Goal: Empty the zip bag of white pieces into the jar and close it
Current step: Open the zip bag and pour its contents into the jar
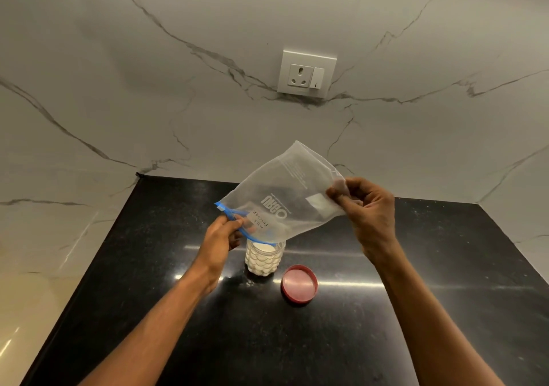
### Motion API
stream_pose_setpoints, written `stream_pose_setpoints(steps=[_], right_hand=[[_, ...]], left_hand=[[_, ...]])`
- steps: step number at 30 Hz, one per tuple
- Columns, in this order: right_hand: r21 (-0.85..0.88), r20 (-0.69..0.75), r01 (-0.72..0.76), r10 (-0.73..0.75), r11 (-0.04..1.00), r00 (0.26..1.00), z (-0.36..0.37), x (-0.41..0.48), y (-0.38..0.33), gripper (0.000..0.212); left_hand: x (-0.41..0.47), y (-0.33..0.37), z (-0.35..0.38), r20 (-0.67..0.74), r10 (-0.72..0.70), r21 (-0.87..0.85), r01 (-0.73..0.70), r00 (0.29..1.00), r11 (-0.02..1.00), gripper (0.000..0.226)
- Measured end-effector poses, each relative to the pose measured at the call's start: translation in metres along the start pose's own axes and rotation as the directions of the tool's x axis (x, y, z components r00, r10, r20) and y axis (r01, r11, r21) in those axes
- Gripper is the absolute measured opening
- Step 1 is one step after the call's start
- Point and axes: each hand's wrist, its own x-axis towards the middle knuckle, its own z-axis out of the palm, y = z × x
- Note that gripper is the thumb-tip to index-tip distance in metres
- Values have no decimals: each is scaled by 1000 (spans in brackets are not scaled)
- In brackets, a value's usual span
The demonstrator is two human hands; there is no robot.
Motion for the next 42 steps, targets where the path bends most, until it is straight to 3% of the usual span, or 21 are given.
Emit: stream_pose_setpoints(steps=[3, 4, 5, 7, 8, 11, 13, 15, 21, 25, 28, 31, 33, 36, 39, 42], right_hand=[[-216, 108, 35, -12, 976, 994, -2, 13, -14, 85], [-268, 156, 71, -30, 961, 987, 0, 19, -21, 84], [-290, 206, 112, -52, 950, 977, 2, 26, -26, 69], [-316, 260, 190, -108, 930, 960, 11, 40, -35, 18], [-311, 262, 202, -121, 929, 958, 15, 44, -38, 5], [-275, 271, 151, -74, 950, 960, 18, 50, -40, 7], [-274, 293, 135, -51, 952, 955, 14, 48, -37, 6], [-266, 302, 126, -42, 956, 952, 9, 46, -33, 6], [-237, 210, 161, -111, 958, 971, 1, 42, -25, 5], [-225, 284, 103, -36, 969, 958, 1, 39, -21, 26], [-187, 238, 96, -50, 978, 970, 7, 39, -22, 14], [-184, 183, 126, -92, 975, 979, 7, 40, -22, 17], [-150, 245, 85, -46, 985, 968, 2, 42, -21, 29], [-301, 366, -16, 131, 954, 921, -12, 42, -11, 54], [-290, 306, -136, 226, 947, 925, -19, 31, 7, 33], [-71, 132, -97, 105, 993, 986, -12, 13, 20, 21]], left_hand=[[-1, 1, 1, 5, 16, 22, -16, 1000, 1000, 17], [-1, 2, 1, 9, 20, 32, -20, 1000, 999, 17], [-2, 3, 3, 12, 18, 39, -19, 1000, 999, 17], [-4, 5, 4, 18, 17, 54, -17, 1000, 998, 19], [-4, 6, 5, 15, 16, 50, -17, 1000, 999, 19], [-7, 14, 2, 21, 6, -79, -4, 1000, 997, 17], [-9, 21, 0, 86, -12, -156, 25, 996, 987, 42], [-8, 28, 0, 87, -39, -189, 55, 995, 980, 52], [-7, 26, 7, 12, -4, -146, 6, 1000, 989, 41], [-9, 20, 7, 11, 25, -84, -24, 1000, 996, 47], [-10, 20, 5, 22, 37, -49, -36, 999, 998, 42], [-12, 23, 4, 44, 44, -21, -43, 998, 999, 29], [-11, 23, 2, 13, 37, -41, -36, 999, 999, 17], [-12, 20, 0, -56, -6, -130, -1, 998, 992, 14], [-13, 18, -2, -90, -65, -215, 44, 994, 976, 15], [-15, 19, -2, -96, -94, -237, 69, 991, 969, 26]])
